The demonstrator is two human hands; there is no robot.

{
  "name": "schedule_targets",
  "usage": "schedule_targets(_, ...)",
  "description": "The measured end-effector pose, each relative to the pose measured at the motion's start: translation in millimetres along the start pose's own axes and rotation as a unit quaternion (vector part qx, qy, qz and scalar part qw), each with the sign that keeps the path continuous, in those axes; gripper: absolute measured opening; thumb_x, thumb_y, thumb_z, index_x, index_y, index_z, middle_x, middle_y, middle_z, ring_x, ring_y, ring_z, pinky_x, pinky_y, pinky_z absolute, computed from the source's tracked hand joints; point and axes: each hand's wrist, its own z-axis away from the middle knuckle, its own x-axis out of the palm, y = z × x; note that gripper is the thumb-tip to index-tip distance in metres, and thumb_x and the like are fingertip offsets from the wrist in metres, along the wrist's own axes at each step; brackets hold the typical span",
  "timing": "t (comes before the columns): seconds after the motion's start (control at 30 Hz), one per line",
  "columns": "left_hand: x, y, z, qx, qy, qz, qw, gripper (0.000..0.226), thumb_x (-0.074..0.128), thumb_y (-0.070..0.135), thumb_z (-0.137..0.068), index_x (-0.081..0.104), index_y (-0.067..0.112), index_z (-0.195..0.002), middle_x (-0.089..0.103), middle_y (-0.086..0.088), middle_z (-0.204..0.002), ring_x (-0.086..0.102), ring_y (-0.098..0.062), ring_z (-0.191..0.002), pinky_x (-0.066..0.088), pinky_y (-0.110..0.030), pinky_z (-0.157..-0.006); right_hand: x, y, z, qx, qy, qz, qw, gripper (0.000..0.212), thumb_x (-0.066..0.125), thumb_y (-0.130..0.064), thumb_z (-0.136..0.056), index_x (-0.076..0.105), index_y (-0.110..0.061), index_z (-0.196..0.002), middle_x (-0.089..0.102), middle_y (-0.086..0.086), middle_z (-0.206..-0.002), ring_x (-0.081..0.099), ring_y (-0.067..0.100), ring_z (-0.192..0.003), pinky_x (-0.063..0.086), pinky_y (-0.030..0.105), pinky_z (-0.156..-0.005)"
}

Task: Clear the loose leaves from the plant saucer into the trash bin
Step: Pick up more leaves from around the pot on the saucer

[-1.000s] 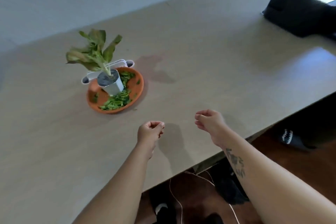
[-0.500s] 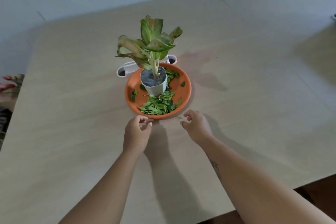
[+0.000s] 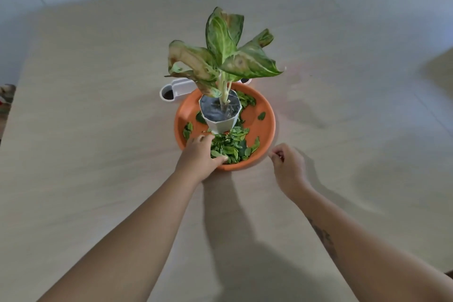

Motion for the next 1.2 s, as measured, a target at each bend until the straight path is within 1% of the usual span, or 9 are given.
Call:
schedule_targets(0.1, 3.0, 4.5, -10.1, -0.019, -0.033, 0.007, 0.999, 0.072, 0.077, 0.045, -0.074, 0.049, 0.019, -0.135, 0.045, -0.006, -0.14, 0.036, -0.028, -0.131, 0.036, -0.039, -0.106, -4.3, -21.5, -13.8, -0.038, -0.027, -0.012, 0.999, 0.009, 0.059, -0.011, -0.089, 0.065, -0.017, -0.084, 0.061, -0.006, -0.076, 0.053, 0.01, -0.071, 0.039, 0.017, -0.06)
schedule_targets(0.23, 9.2, 4.3, -13.9, 0.029, -0.012, 0.077, 0.997, 0.032, 0.071, 0.014, -0.08, 0.064, 0.015, -0.112, 0.056, -0.009, -0.124, 0.053, -0.028, -0.116, 0.042, -0.032, -0.093, 8.3, -39.8, -31.8, -0.111, -0.148, 0.047, 0.982, 0.019, 0.063, -0.014, -0.087, 0.071, -0.016, -0.104, 0.069, 0.001, -0.098, 0.063, 0.016, -0.091, 0.049, 0.024, -0.08)
schedule_targets(0.37, 0.5, 3.0, -13.1, -0.009, 0.001, 0.062, 0.998, 0.061, 0.075, 0.039, -0.076, 0.053, 0.027, -0.131, 0.05, -0.006, -0.132, 0.039, -0.029, -0.126, 0.04, -0.043, -0.103, 19.9, -46.8, -53.7, -0.14, -0.244, 0.223, 0.933, 0.066, 0.072, -0.027, -0.08, 0.045, -0.028, -0.139, 0.043, 0.006, -0.14, 0.04, 0.033, -0.12, 0.035, 0.04, -0.104)
schedule_targets(0.5, 2.0, 0.9, -13.6, 0.031, -0.065, 0.045, 0.996, 0.049, 0.069, 0.02, -0.082, 0.056, 0.018, -0.128, 0.05, -0.008, -0.132, 0.047, -0.029, -0.122, 0.042, -0.038, -0.1, 27.8, -48.3, -62.0, -0.198, -0.296, 0.287, 0.889, 0.051, 0.066, -0.013, -0.079, 0.057, -0.023, -0.129, 0.051, 0.009, -0.123, 0.048, 0.034, -0.107, 0.044, 0.041, -0.092)
schedule_targets(0.6, 0.7, 5.9, -13.9, 0.045, 0.0, 0.076, 0.996, 0.034, 0.062, 0.014, -0.085, 0.062, 0.015, -0.119, 0.058, -0.009, -0.123, 0.054, -0.029, -0.115, 0.045, -0.036, -0.093, 24.1, -44.3, -68.9, -0.221, -0.27, 0.233, 0.907, 0.029, 0.058, -0.002, -0.082, 0.068, -0.01, -0.107, 0.062, 0.013, -0.108, 0.06, 0.032, -0.099, 0.049, 0.04, -0.085)
schedule_targets(0.73, 1.7, 5.8, -13.4, 0.016, -0.029, -0.033, 0.999, 0.065, 0.071, 0.038, -0.08, 0.044, 0.026, -0.138, 0.046, -0.005, -0.138, 0.034, -0.033, -0.13, 0.04, -0.046, -0.103, 21.7, -43.2, -74.1, -0.214, -0.278, 0.267, 0.897, 0.056, 0.073, -0.019, -0.079, 0.054, -0.026, -0.132, 0.048, 0.005, -0.126, 0.043, 0.03, -0.111, 0.044, 0.043, -0.095)
schedule_targets(0.87, -1.7, 2.4, -16.4, 0.053, 0.01, -0.02, 0.998, 0.04, 0.064, 0.024, -0.086, 0.058, 0.019, -0.125, 0.055, -0.009, -0.123, 0.046, -0.032, -0.119, 0.049, -0.044, -0.089, 21.1, -45.2, -72.8, -0.249, -0.259, 0.277, 0.891, 0.029, 0.064, -0.019, -0.085, 0.067, -0.021, -0.113, 0.052, 0.005, -0.117, 0.049, 0.032, -0.105, 0.046, 0.044, -0.089)
schedule_targets(1.0, -6.4, 10.0, -14.3, 0.06, 0.003, -0.093, 0.994, 0.056, 0.069, 0.041, -0.082, 0.053, 0.021, -0.132, 0.055, -0.007, -0.124, 0.045, -0.032, -0.117, 0.048, -0.044, -0.09, 18.5, -45.7, -69.4, -0.239, -0.23, 0.316, 0.889, 0.055, 0.072, -0.034, -0.079, 0.054, -0.031, -0.131, 0.048, -0.001, -0.127, 0.043, 0.029, -0.11, 0.043, 0.044, -0.094)
schedule_targets(1.2, -2.2, 8.7, -11.2, 0.039, 0.048, -0.036, 0.997, 0.047, 0.066, 0.031, -0.083, 0.055, 0.027, -0.129, 0.056, -0.005, -0.123, 0.044, -0.032, -0.119, 0.048, -0.043, -0.09, 23.3, -43.0, -57.1, -0.233, -0.198, 0.265, 0.915, 0.046, 0.066, -0.022, -0.083, 0.056, -0.024, -0.128, 0.048, 0.004, -0.121, 0.045, 0.03, -0.107, 0.046, 0.042, -0.087)
